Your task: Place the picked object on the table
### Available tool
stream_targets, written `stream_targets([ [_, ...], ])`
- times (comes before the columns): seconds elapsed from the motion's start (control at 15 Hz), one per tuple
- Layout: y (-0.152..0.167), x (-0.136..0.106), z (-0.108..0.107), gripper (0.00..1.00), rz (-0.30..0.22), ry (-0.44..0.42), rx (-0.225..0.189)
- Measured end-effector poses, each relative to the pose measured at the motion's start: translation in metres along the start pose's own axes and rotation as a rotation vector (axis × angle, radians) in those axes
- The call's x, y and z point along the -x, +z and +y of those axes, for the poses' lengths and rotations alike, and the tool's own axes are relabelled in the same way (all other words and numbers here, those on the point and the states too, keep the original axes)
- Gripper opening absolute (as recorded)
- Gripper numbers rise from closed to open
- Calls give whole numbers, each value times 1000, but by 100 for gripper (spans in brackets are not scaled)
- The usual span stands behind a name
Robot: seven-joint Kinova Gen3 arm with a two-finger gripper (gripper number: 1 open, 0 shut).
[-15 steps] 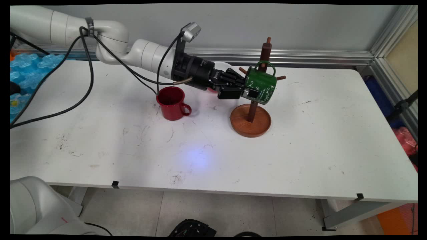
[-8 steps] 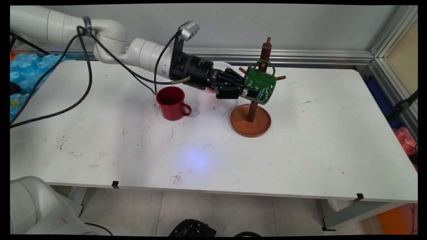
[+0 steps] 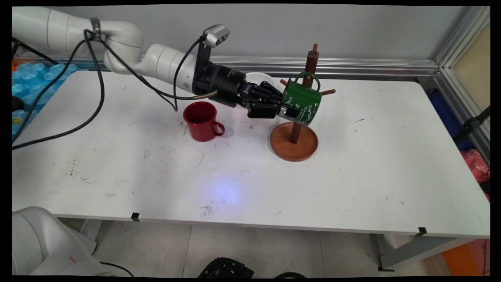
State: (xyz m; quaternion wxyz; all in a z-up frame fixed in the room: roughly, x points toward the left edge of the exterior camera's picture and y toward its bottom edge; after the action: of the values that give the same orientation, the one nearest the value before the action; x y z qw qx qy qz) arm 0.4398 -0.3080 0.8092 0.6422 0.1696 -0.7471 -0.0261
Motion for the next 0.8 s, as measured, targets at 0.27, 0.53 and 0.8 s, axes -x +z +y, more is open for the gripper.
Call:
stream_targets([
  [0.27,-4,-2,5,0,-1,-3,9],
  [0.53,-8,-3,9,0,0,-5,14],
  [0.8,-11,-5,14,0,1,-8,22],
])
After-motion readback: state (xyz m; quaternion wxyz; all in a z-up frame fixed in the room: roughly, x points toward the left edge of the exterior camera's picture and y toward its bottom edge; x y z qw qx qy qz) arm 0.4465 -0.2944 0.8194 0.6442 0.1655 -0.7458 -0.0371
